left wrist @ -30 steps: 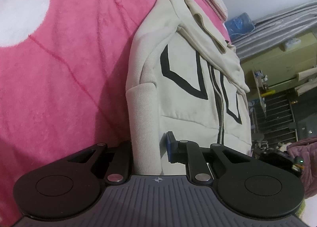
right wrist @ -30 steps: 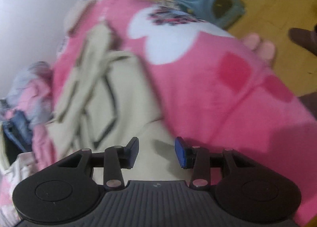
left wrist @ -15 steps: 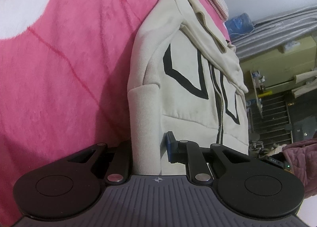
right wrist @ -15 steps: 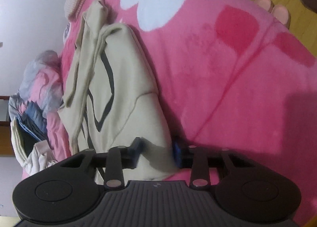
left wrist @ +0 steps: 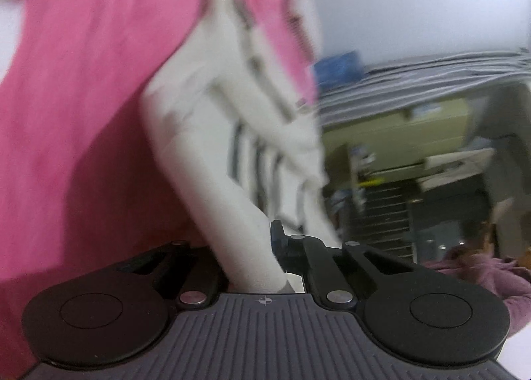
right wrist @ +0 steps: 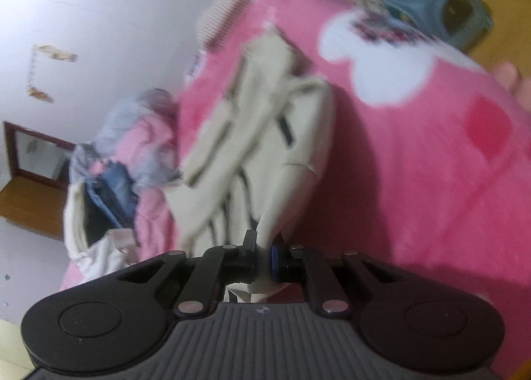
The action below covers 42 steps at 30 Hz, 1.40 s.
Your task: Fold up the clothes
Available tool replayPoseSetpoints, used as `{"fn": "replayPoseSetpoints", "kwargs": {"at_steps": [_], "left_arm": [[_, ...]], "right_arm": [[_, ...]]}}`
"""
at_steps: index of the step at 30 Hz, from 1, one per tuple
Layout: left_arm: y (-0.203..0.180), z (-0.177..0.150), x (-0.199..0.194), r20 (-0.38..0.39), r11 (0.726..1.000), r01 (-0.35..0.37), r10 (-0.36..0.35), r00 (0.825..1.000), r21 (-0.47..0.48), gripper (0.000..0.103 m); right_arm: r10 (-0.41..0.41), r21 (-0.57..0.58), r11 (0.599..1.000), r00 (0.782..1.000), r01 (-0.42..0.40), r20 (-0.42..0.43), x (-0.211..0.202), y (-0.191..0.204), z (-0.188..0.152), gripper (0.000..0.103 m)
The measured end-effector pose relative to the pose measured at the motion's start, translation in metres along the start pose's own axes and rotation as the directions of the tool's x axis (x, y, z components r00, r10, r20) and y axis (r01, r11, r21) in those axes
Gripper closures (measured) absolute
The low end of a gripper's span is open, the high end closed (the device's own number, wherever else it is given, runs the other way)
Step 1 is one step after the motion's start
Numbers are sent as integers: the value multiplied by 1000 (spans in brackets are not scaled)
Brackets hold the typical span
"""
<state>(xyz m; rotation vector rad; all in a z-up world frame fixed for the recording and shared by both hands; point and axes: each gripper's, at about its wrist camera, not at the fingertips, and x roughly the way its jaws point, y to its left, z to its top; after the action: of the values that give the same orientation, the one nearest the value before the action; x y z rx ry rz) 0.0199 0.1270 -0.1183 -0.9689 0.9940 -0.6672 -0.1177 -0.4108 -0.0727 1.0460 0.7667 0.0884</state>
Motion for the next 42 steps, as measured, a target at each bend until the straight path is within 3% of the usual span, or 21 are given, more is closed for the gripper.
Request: {"fn": "replayPoseSetpoints", "kwargs": {"at_steps": [3,7,18,22,24,27,29,30,31,35,39,42], "left_arm": [[-16,23,5,43,999,36,-37,998,39,99],[-28,57,23,88,996,31,-38,995,81,99],[-41,159,85,115,988,-44,26,993,151,99],[-26,203,118,107,989,-98,86,991,112,99],[-13,223,141,82,988,-126,119,989,88,92],[15,242,167,28,978,-179,183,983,-106,79],[32,239,165,43,943,-103,123,991,-315,76],[36,236,163,70,928,-18,48,996,-373,69],[35,235,161,92,924,39,-4,996,-381,66],[22,238,153,169,932,148,-95,981,-331,52],[31,238,144,274,939,97,-3,962,-331,50],[26,222,128,263,952,117,-41,964,-283,50]], "right_arm": [[47,-28,999,998,-45,52,-1,19,22,95],[95,-61,994,990,-89,102,11,39,54,95],[114,-104,989,988,-104,102,111,71,161,95],[110,-23,994,988,-108,111,163,57,204,94],[110,44,992,988,-116,110,194,41,221,93],[74,177,980,993,-90,96,232,7,232,87],[83,249,963,992,-105,96,247,-14,234,86],[110,256,958,988,-133,106,248,-19,233,84],[133,247,956,984,-159,121,246,-22,233,82],[193,239,942,962,-237,194,233,-35,232,65],[173,312,909,932,-275,319,214,-55,232,60],[238,327,876,907,-355,348,196,-62,220,59]]}}
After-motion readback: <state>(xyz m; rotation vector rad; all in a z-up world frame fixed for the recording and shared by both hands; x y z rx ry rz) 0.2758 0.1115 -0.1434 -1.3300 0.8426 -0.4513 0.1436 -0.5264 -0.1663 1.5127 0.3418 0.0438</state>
